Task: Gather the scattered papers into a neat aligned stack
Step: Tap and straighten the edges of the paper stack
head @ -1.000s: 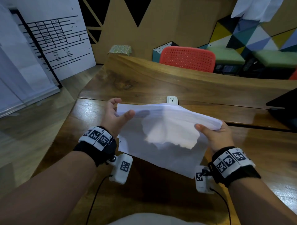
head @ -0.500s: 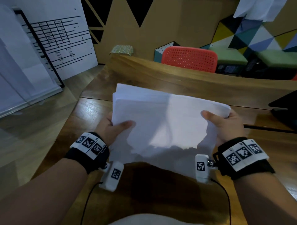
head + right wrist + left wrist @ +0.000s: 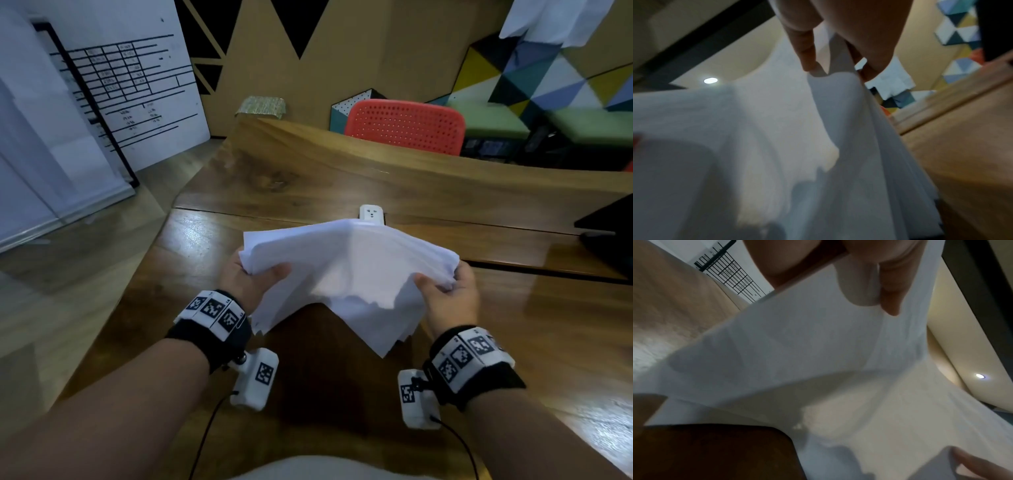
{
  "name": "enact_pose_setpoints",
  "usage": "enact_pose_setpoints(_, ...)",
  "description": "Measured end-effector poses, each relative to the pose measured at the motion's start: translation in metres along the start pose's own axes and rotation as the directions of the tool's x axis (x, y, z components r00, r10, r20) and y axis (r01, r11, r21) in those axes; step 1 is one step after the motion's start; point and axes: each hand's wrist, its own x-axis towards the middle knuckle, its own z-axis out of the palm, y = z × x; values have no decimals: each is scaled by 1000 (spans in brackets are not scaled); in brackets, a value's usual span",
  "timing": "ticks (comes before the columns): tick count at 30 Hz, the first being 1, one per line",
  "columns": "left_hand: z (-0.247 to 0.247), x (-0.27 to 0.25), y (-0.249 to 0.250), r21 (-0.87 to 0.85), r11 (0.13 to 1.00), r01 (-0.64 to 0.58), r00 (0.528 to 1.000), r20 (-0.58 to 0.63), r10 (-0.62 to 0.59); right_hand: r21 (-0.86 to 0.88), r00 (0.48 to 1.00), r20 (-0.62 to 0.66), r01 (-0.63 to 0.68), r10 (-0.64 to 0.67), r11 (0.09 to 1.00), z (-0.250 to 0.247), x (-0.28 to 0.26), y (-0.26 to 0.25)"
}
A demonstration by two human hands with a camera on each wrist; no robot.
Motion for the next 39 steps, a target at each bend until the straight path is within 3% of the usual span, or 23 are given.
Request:
enact_pose_setpoints(3, -5, 15, -16, 118, 990, 76, 993, 76, -85, 103, 995, 83, -58, 49, 993, -13, 5, 0)
enact_pose_setpoints(6, -6, 16, -24, 162, 980, 115, 978, 152, -140, 77, 979, 188, -98, 82, 992, -18, 11, 2)
enact_pose_setpoints(9, -5, 13, -18, 146, 985, 92, 990, 96, -106, 18, 981, 187, -58, 54, 998, -17, 15, -2)
enact_pose_setpoints(11, -7, 7, -10, 14, 992, 123, 991, 46, -124, 85, 978, 206, 22, -39, 996, -17, 13, -11)
enact_pose_setpoints(14, -14, 4, -7, -59, 998, 29, 999, -24, -30, 205, 965, 244, 43, -94, 978, -22, 12, -20)
enact_pose_setpoints(16, -17, 3, -7, -64, 996, -68, 997, 19, 69, 228, 955, 263, 77, -137, 971, -24, 11, -21)
enact_pose_setpoints(20, -13, 2, -3, -45, 990, -136, 988, 64, 139, 229, 958, 243, 97, -153, 969, -17, 6, -28)
enact_pose_setpoints(23, -11, 1, 2, -170, 971, -171, 979, 86, 187, 253, 986, 152, 23, -63, 967, -12, 9, -33)
enact_pose_setpoints(26, -3, 1, 17, -292, 953, -81, 996, 4, 86, 202, 997, 71, -5, -10, 979, -7, 12, -33)
enact_pose_setpoints(29, 2, 5, 27, -291, 956, -30, 993, -115, -4, 194, 999, 36, 9, -16, 981, -4, 15, -31)
enact_pose_setpoints(39, 2, 12, 21, -440, 895, -74, 993, -116, 25, 136, 997, -26, 73, -70, 988, -3, 20, -33)
